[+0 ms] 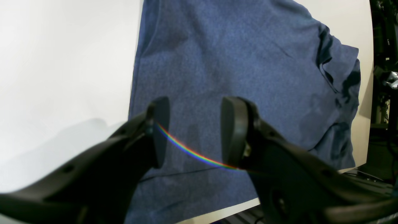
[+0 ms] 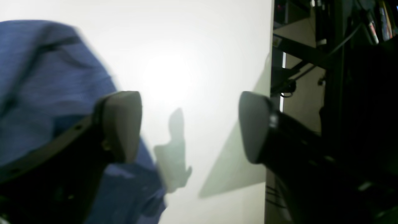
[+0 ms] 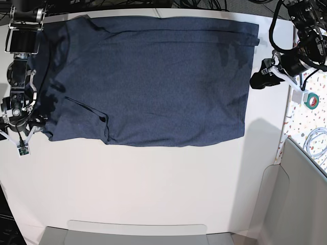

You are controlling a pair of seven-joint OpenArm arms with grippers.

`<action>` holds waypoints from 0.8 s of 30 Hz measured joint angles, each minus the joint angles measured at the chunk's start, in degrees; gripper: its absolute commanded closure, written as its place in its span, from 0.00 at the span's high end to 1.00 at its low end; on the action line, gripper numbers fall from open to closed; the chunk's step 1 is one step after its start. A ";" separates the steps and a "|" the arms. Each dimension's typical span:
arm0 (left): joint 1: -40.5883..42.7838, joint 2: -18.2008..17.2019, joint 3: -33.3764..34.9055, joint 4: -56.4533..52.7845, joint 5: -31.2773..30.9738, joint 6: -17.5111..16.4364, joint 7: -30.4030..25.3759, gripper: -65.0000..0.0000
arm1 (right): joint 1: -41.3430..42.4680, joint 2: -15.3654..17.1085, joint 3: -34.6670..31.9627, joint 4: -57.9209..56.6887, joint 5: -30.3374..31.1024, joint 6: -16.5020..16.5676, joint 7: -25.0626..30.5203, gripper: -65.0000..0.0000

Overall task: Layout the t-shirt on the table in an organized manner, then fold the t-shirt properly
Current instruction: 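Release the collar edge and move both grippers to the hem corners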

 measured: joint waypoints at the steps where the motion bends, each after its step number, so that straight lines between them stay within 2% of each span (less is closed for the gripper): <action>1: 0.00 0.00 0.00 0.00 0.00 0.00 0.00 0.41 | 0.63 0.17 0.07 -2.14 1.03 -0.07 1.05 0.76; 2: -0.02 0.00 0.00 -0.02 0.00 0.00 -0.02 0.41 | 0.90 0.13 0.17 -3.63 2.67 -0.07 1.51 0.76; 5: 0.00 0.00 0.00 0.00 0.02 0.00 -0.02 0.41 | 2.05 0.17 0.17 -7.45 13.49 0.26 1.64 0.76; 8: 0.02 0.00 0.00 0.00 0.02 0.00 -0.04 0.41 | 3.63 2.29 0.07 -10.05 24.37 4.48 1.57 0.76; 10: 0.02 0.00 0.00 0.00 0.00 0.00 -0.02 0.41 | 4.52 3.52 0.17 -11.08 28.26 5.97 1.73 0.76; 20: 0.15 0.00 -0.02 0.00 0.00 0.00 -0.02 0.41 | 4.28 3.15 -0.02 -11.93 29.14 7.26 1.57 0.76; 24: 0.15 0.00 0.00 0.00 0.00 0.00 -0.02 0.41 | 4.42 2.12 0.07 -16.79 29.11 7.30 2.05 0.76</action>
